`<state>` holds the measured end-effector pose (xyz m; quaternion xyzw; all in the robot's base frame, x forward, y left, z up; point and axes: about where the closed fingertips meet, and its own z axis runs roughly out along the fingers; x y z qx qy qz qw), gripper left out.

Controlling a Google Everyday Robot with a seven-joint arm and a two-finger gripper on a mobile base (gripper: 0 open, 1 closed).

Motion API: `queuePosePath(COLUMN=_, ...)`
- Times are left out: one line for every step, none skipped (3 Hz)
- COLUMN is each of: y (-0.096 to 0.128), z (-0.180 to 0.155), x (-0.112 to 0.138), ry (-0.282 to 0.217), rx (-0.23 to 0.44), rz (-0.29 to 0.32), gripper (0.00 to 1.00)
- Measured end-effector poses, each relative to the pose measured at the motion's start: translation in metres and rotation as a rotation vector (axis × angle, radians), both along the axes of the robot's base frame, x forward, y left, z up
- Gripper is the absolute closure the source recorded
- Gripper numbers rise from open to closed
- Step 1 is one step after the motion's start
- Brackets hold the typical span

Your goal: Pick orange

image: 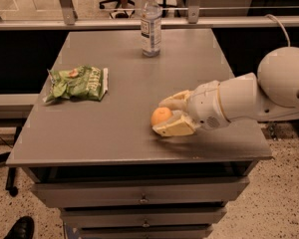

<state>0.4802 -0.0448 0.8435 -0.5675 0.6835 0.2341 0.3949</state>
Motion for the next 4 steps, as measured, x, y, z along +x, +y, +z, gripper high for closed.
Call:
queuePosePath(y=-0.008, z=0.001, x=0.002, ry=0.027, rx=0.014, rz=-0.007, gripper=0.87)
queuePosePath(y=-0.016, z=0.025, x=0.010, ry=0.028, rx=0.091, rz=0.012, gripper=1.00)
queuePosePath(y=-0.027, z=0.074, x=0.021, ry=0.007, rx=0.233, rz=0.038, gripper=1.00)
queuePosePath(y=-0.025, z=0.086, x=0.023, ry=-0.012, rx=0.242, rz=0.040, gripper=1.00)
